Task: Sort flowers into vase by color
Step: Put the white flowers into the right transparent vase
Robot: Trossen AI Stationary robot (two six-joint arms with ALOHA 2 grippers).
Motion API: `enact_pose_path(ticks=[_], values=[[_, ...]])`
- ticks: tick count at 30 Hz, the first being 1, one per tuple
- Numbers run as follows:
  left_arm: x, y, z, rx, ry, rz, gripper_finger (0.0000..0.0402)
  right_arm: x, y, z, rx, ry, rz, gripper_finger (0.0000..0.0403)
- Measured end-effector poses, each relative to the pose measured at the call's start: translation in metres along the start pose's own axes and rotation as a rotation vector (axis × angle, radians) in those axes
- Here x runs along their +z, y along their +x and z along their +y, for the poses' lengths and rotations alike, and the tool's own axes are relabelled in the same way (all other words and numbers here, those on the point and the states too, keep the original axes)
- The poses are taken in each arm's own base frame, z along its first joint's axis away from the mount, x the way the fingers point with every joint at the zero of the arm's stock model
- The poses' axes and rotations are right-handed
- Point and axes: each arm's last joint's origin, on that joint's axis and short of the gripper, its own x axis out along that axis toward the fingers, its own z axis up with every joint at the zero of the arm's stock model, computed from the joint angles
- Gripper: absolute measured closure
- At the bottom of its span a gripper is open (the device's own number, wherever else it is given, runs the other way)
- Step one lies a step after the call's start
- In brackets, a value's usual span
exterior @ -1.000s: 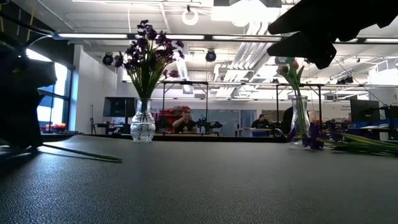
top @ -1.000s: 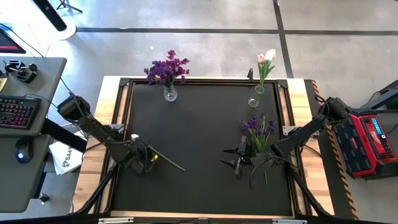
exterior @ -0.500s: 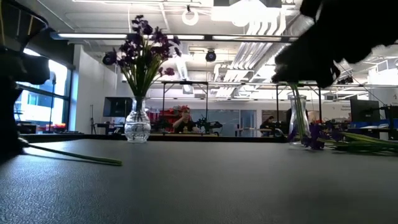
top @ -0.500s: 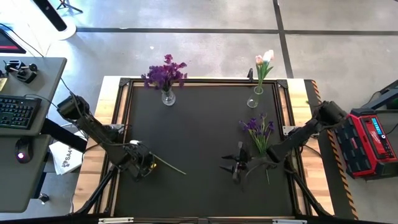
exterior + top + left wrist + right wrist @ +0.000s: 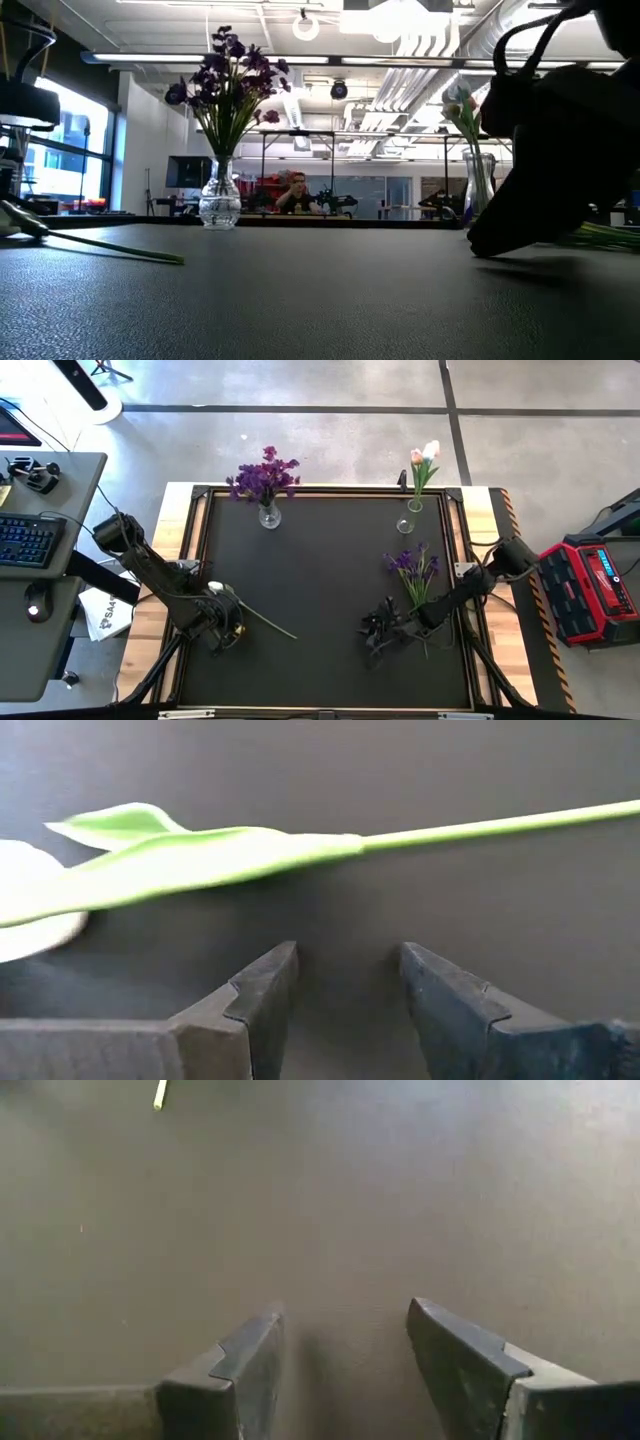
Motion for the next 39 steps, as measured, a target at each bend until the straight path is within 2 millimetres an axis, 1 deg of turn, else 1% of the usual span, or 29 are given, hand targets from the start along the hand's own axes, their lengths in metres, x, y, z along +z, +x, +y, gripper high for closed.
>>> enact_pose_path(ticks=[2, 4, 9, 13, 15, 18, 20, 23, 26, 32, 36, 39], values=[[0.0, 0.0, 0.001, 0.01, 0.0, -0.005, 0.0232, -0.003, -0.001, 0.006, 0.002, -0.001, 0.002, 0.0199], [0.0, 0.0, 0.001, 0.006, -0.002, -0.009, 0.0232, -0.004, -0.004, 0.016, 0.019, -0.019, 0.01, 0.0199], [-0.002, -0.001, 0.0, -0.009, -0.004, -0.008, 0.0232, -0.002, -0.012, 0.039, 0.027, -0.052, 0.125, 0.0199], [-0.002, -0.009, -0.007, -0.032, -0.002, 0.002, 0.0232, 0.001, -0.018, 0.052, -0.003, -0.081, 0.195, 0.0199], [-0.001, -0.014, -0.011, -0.049, -0.001, -0.016, 0.0232, 0.005, -0.021, 0.06, -0.004, -0.127, 0.196, 0.0199], [0.002, -0.02, -0.019, -0.085, -0.005, -0.05, 0.0232, 0.017, -0.025, 0.072, -0.002, -0.171, 0.148, 0.0199], [0.003, -0.021, -0.02, -0.1, -0.066, -0.083, 0.0232, 0.025, -0.026, 0.076, -0.024, -0.213, 0.115, 0.0199], [0.005, -0.019, -0.018, -0.113, -0.216, -0.152, 0.0232, 0.037, -0.025, 0.08, -0.048, -0.269, 0.056, 0.0199], [0.003, -0.013, -0.011, -0.094, -0.296, -0.162, 0.0232, 0.05, -0.021, 0.078, -0.085, -0.322, 0.006, 0.0199], [-0.002, -0.002, 0.002, -0.03, -0.393, -0.096, 0.0232, 0.077, -0.008, 0.065, -0.142, -0.36, -0.045, 0.0199], [0.0, 0.008, 0.013, -0.019, -0.424, -0.184, 0.0232, 0.09, -0.002, 0.062, -0.138, -0.4, -0.078, 0.0199], [0.005, 0.014, 0.018, -0.002, -0.431, -0.218, 0.0232, 0.097, 0.0, 0.062, -0.095, -0.424, -0.092, 0.0199]])
